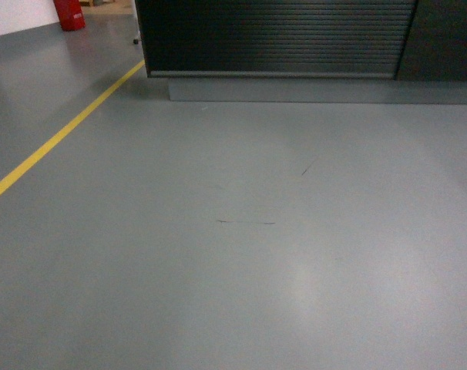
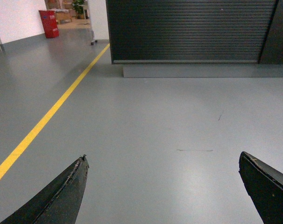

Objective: Place dark red mango on scale at checkout

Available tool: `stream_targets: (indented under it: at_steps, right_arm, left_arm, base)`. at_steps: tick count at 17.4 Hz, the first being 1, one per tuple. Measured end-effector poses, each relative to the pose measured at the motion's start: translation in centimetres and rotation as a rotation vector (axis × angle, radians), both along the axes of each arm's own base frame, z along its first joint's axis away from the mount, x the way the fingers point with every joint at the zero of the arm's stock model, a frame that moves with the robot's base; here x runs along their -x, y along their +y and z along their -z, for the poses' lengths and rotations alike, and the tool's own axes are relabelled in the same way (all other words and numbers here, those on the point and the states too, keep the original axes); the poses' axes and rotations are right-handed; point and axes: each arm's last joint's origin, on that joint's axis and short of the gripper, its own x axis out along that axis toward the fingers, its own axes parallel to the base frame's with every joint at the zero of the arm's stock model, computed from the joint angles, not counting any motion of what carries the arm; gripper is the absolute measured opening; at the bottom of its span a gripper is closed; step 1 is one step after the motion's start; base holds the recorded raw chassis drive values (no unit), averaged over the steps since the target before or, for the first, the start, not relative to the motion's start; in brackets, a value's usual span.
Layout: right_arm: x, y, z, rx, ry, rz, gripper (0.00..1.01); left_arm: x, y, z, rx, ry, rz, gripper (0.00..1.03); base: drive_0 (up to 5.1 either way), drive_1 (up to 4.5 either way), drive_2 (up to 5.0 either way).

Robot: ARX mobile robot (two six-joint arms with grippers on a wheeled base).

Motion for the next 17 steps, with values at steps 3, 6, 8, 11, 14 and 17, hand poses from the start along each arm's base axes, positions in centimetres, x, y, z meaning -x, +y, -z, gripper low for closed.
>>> stream_targets:
  at_steps: [3, 6, 8, 11, 14, 17]
  right_arm:
    - [0.0, 0.0, 0.0, 0.0, 0.0, 0.0, 0.98]
    - [0.0, 0.0, 0.0, 0.0, 0.0, 0.0, 0.98]
    - [0.0, 0.0, 0.0, 0.0, 0.0, 0.0, 0.98]
    - [0.0, 0.0, 0.0, 0.0, 0.0, 0.0, 0.98]
    - [0.0, 0.0, 0.0, 0.0, 0.0, 0.0, 0.98]
    - [0.0, 0.0, 0.0, 0.0, 0.0, 0.0, 0.98]
  left_arm:
    - [0.0, 0.0, 0.0, 0.0, 0.0, 0.0, 0.98]
    - [0.0, 0.0, 0.0, 0.0, 0.0, 0.0, 0.98]
    - [0.0, 0.0, 0.0, 0.0, 0.0, 0.0, 0.98]
    - [0.0, 0.0, 0.0, 0.0, 0.0, 0.0, 0.98]
    - [0.0, 0.0, 0.0, 0.0, 0.0, 0.0, 0.98]
    - [0.0, 0.0, 0.0, 0.0, 0.0, 0.0, 0.98]
  base:
    - [0.0, 0.0, 0.0]
    - [0.0, 0.0, 0.0]
    - [0.0, 0.0, 0.0]
    - [0.0, 0.0, 0.0]
    - [0.0, 0.0, 0.0]
    - [0.0, 0.0, 0.0]
